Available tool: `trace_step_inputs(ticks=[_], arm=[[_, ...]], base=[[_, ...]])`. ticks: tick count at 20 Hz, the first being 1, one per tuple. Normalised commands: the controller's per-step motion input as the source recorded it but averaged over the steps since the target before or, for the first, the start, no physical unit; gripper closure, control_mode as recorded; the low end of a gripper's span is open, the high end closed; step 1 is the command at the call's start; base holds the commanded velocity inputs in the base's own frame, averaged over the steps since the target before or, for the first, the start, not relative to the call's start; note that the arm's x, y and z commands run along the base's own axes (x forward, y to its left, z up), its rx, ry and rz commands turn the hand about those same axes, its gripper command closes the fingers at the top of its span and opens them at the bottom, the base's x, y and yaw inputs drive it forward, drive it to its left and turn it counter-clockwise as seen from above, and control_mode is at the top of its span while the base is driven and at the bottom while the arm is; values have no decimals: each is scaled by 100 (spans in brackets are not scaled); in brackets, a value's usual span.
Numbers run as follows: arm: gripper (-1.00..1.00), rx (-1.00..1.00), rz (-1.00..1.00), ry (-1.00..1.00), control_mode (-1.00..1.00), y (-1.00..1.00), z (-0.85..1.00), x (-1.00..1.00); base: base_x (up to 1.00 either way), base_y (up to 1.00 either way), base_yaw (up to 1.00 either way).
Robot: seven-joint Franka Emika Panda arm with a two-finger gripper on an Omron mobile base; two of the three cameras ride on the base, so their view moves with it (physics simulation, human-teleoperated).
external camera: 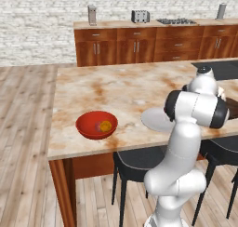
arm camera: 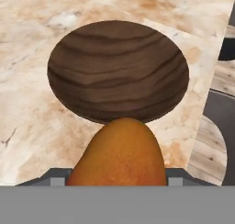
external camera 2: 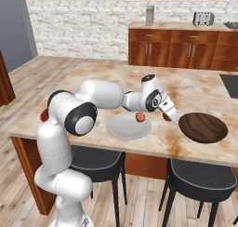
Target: Take the fruits from the plate on the dining counter and place two fruits in each bowl.
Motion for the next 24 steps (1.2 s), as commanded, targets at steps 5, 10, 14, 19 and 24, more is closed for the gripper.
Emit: trace_step_inputs(ticks=[5, 10, 14, 19, 24], arm=[[100, 0, 18, 0, -100, -41, -11, 0], [100, 0, 11, 0, -100, -19, -24, 6], [100, 2, 7, 0, -100, -22, -16, 11], [100, 1, 2, 0, -100, -14, -8, 12], [100, 0, 0, 0, -100, -5, -23, 14]], base=[[0, 0, 0], [0, 0, 0], [0, 0, 0], [0, 0, 0], [0, 0, 0]])
